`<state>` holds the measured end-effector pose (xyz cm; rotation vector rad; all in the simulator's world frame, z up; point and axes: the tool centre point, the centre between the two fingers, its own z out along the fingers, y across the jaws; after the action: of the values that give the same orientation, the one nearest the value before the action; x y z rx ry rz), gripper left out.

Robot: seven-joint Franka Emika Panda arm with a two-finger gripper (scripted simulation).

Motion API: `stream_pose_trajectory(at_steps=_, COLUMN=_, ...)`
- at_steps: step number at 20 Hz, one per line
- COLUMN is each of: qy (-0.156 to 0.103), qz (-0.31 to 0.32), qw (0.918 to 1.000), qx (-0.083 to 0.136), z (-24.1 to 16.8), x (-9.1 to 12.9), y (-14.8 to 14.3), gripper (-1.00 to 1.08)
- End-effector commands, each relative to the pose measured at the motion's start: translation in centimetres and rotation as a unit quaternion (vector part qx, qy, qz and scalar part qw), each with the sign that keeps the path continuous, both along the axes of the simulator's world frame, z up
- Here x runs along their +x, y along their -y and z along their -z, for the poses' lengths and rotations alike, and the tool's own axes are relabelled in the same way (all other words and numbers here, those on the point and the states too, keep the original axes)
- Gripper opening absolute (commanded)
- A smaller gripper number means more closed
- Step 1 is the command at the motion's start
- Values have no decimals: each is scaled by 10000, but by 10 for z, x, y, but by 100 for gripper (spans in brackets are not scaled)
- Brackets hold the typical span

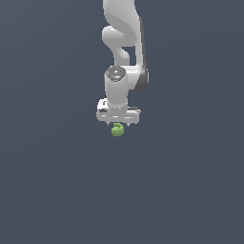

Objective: Pick up the object and move it to a goal position.

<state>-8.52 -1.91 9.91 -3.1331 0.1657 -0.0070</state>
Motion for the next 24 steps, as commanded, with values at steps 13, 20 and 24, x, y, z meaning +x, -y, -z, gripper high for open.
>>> stream_pose_trajectory(at_steps=13, qy=-24, qz=38, qw=10000, qx=-18, z=19, x=-13, y=2, gripper=100)
stream_pose_trajectory(at_steps=20, qy=-24, qz=41, qw=10000, qx=-19, z=50, x=-14, y=2, gripper=100)
stream_pose_trajectory(at_steps=24, qy=-24, qz=41, qw=10000, qx=-19, z=59, x=-14, y=2, gripper=100)
